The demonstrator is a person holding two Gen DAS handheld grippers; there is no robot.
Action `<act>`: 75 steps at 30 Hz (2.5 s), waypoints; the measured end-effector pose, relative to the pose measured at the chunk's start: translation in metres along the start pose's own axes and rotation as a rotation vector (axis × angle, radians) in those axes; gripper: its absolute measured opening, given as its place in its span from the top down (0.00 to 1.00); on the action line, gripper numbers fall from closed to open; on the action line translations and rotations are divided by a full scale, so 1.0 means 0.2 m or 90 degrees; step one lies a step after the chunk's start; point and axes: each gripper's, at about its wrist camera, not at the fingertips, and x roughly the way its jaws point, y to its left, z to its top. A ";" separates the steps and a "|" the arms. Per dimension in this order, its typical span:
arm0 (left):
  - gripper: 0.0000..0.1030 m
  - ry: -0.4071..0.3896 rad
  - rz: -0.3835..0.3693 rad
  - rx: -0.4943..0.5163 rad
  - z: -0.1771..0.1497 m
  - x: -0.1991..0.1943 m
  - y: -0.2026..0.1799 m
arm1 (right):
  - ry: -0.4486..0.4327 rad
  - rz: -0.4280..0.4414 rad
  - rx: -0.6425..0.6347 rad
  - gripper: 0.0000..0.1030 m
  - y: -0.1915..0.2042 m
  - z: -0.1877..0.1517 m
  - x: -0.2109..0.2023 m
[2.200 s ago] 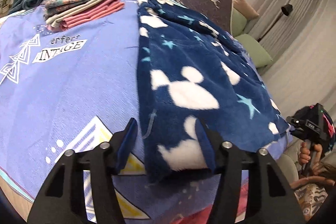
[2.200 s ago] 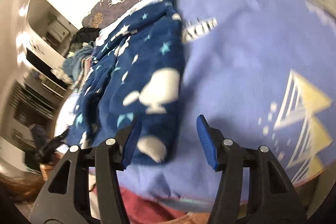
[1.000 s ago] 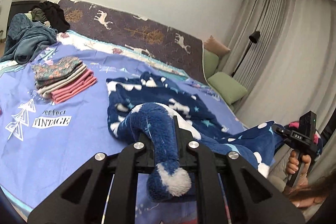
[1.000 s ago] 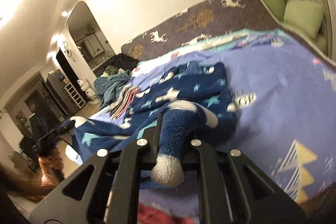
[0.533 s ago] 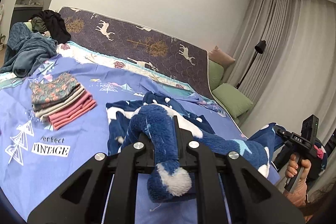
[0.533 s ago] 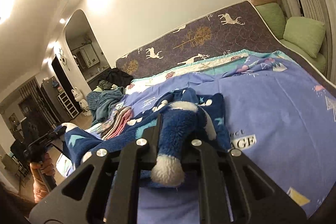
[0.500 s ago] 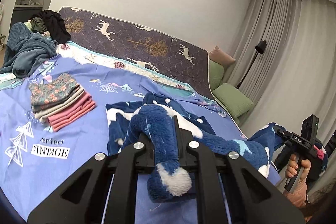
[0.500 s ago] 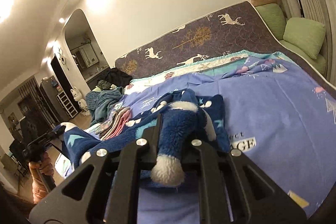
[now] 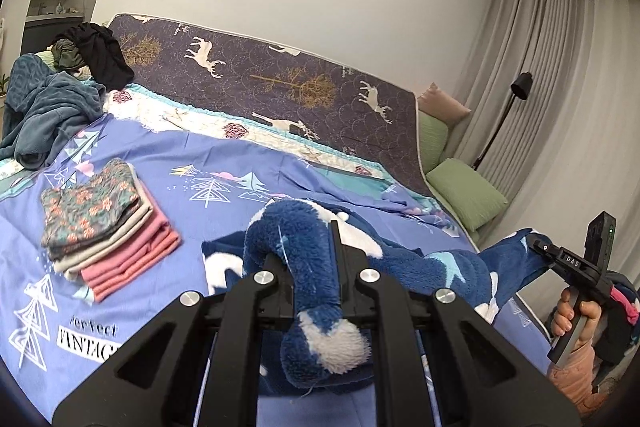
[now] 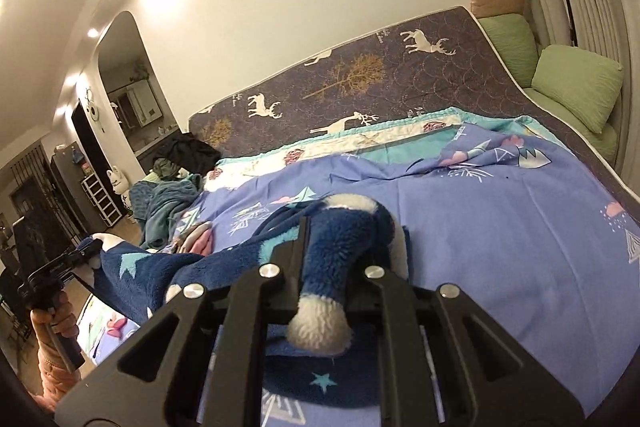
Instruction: Fold small clothes
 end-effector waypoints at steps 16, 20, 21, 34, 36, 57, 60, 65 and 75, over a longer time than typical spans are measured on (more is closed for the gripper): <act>0.89 0.066 0.061 -0.008 0.13 0.69 0.23 | 0.090 -0.047 0.028 0.89 -0.21 0.13 0.84; 0.89 0.082 0.083 0.013 0.10 0.82 0.25 | 0.129 -0.079 0.039 0.89 -0.28 0.06 1.02; 0.89 0.085 0.087 0.018 0.10 0.84 0.25 | 0.135 -0.084 0.041 0.89 -0.30 0.05 1.05; 0.89 0.114 0.117 0.045 0.02 0.98 0.31 | 0.167 -0.109 0.032 0.89 -0.34 -0.02 1.18; 0.88 0.116 0.118 0.046 0.01 0.99 0.31 | 0.169 -0.112 0.028 0.89 -0.33 -0.02 1.18; 0.39 0.061 0.138 0.154 -0.11 0.63 0.14 | 0.198 -0.077 -0.156 0.51 -0.08 -0.16 0.83; 0.38 0.048 0.147 0.170 -0.10 0.58 0.12 | 0.230 -0.060 -0.192 0.51 -0.01 -0.24 0.85; 0.56 0.122 0.047 0.168 -0.15 0.61 0.07 | 0.256 -0.006 -0.236 0.51 0.12 -0.29 0.92; 0.75 0.253 0.212 0.321 -0.11 1.40 0.08 | 0.250 -0.105 -0.273 0.64 0.13 -0.11 1.44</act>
